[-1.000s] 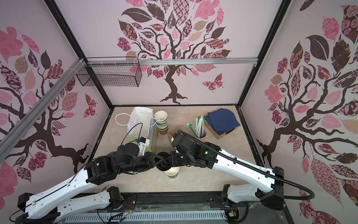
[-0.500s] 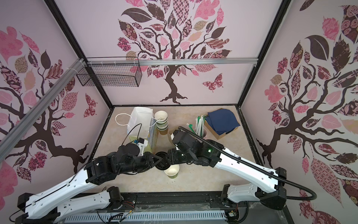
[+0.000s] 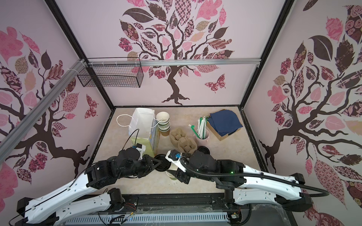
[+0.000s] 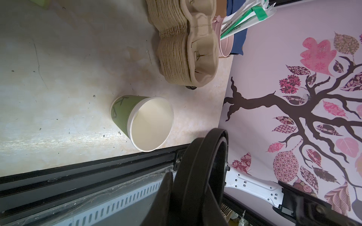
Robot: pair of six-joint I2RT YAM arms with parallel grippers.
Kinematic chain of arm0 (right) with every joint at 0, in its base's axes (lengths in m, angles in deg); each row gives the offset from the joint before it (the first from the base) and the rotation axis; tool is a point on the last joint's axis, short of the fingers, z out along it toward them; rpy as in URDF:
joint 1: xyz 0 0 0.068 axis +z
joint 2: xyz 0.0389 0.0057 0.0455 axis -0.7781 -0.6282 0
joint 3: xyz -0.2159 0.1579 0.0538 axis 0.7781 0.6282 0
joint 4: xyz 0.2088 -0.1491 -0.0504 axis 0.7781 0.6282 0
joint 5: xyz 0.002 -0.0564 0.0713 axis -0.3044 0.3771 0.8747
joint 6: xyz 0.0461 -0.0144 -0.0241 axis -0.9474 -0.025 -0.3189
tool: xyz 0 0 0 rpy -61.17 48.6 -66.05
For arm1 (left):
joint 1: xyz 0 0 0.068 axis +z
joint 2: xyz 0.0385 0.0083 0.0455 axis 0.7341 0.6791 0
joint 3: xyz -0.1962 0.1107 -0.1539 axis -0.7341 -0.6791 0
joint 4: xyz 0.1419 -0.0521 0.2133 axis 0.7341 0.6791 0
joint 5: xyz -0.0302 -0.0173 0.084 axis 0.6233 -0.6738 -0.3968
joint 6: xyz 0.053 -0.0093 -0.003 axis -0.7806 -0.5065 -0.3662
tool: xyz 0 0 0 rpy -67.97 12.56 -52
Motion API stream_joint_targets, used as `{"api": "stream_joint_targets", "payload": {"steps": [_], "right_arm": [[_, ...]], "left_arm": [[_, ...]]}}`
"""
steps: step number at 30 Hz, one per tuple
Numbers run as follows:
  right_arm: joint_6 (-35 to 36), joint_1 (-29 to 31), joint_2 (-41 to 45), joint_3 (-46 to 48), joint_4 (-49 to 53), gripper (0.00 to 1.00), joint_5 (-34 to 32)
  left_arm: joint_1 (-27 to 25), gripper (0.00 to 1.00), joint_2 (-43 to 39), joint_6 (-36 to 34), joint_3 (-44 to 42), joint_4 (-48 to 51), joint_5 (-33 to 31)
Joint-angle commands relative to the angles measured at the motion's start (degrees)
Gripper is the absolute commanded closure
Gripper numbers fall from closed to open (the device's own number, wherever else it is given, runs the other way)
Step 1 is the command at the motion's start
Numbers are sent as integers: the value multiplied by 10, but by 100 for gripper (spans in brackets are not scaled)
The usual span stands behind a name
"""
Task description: Pack the takeout coffee
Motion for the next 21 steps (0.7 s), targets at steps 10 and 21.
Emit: {"api": "stream_joint_targets", "payload": {"steps": [10, 21], "right_arm": [[350, 36, -17, 97, -155, 35, -70], [435, 36, -74, 150, -315, 43, -182]], "left_arm": [[4, 83, -12, 99, -22, -32, -4], [4, 82, -26, 136, -41, -53, -3]]}}
